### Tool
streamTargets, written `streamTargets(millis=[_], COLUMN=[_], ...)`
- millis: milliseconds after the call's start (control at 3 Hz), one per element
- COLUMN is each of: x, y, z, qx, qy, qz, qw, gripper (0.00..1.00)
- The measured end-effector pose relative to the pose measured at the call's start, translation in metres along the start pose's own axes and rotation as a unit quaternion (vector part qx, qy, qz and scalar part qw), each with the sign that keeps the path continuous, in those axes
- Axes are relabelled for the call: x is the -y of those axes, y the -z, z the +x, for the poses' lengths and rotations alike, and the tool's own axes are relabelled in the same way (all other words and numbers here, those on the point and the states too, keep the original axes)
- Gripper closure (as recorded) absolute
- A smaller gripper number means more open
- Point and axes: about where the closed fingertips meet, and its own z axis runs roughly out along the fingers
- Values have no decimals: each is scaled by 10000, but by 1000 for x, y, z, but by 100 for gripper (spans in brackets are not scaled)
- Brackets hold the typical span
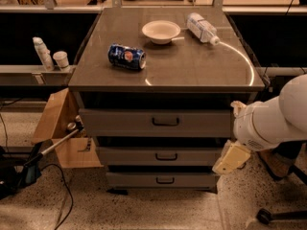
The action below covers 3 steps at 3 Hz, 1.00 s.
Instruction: Open middle drawer
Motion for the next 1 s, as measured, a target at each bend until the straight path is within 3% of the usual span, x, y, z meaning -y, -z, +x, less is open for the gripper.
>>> streamTargets(millis=[333,1000], x=[0,-13], y=[-5,-66], z=[0,21], qx=[2,-135], qy=[-5,-91], qz=[-20,-329], qw=[10000,9993], gripper=[0,0])
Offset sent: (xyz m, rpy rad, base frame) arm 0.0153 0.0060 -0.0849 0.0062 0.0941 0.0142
